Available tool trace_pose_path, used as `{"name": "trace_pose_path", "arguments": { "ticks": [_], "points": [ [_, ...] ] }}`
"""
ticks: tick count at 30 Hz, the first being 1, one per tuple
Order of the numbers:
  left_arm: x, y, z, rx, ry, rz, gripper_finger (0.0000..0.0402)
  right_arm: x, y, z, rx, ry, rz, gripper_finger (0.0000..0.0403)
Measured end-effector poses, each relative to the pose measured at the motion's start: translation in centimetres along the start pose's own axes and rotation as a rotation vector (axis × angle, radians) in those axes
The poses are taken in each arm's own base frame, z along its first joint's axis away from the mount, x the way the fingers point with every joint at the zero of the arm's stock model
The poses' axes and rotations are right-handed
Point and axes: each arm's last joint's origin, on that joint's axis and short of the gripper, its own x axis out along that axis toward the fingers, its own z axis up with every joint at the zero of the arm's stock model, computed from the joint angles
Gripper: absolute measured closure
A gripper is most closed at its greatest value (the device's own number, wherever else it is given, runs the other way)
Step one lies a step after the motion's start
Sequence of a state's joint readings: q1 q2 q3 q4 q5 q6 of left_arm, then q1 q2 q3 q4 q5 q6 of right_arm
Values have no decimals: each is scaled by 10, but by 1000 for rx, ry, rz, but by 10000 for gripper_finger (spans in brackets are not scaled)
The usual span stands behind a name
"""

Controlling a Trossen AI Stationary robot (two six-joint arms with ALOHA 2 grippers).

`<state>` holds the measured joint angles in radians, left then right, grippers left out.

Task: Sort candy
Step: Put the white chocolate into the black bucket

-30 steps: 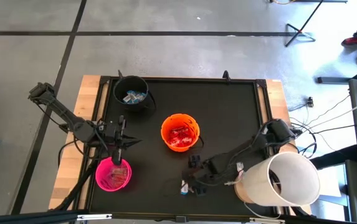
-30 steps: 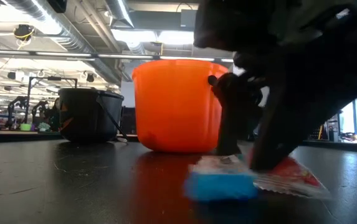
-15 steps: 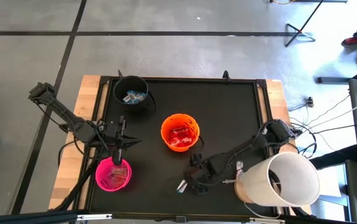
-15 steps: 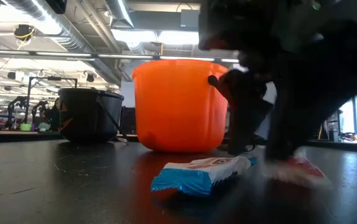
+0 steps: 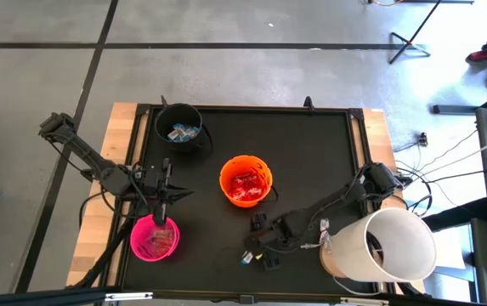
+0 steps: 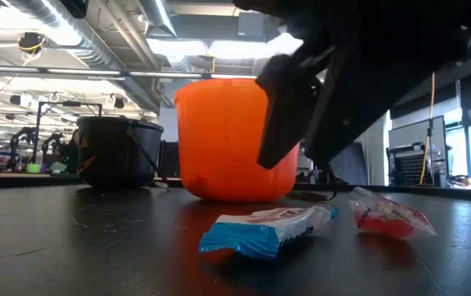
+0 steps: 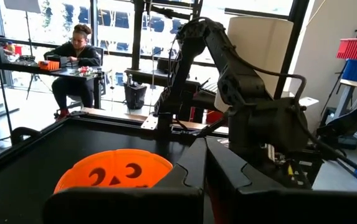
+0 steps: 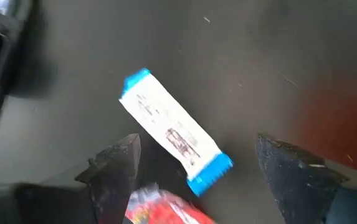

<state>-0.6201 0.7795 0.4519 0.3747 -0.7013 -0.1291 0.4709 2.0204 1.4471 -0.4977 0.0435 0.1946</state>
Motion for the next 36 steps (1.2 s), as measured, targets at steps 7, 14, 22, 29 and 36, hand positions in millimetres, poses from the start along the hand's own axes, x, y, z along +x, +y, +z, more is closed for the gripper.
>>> {"name": "trace_pose_path", "arguments": {
  "ticks": [7,14,22,29,36],
  "points": [
    [2,-1,-2,10,12,2,400,13,-1,0,-64,-11,44,84],
    [7,-4,-10,36,40,16,400,28,-3,-4,-63,18,64,84],
    [8,-5,-12,41,47,18,400,38,-4,-10,-76,69,58,89],
    [8,-5,-11,40,46,18,400,38,-4,-11,-77,76,57,178],
    [8,-5,-11,40,46,18,400,37,-4,-10,-77,80,51,295]
  ]
}}
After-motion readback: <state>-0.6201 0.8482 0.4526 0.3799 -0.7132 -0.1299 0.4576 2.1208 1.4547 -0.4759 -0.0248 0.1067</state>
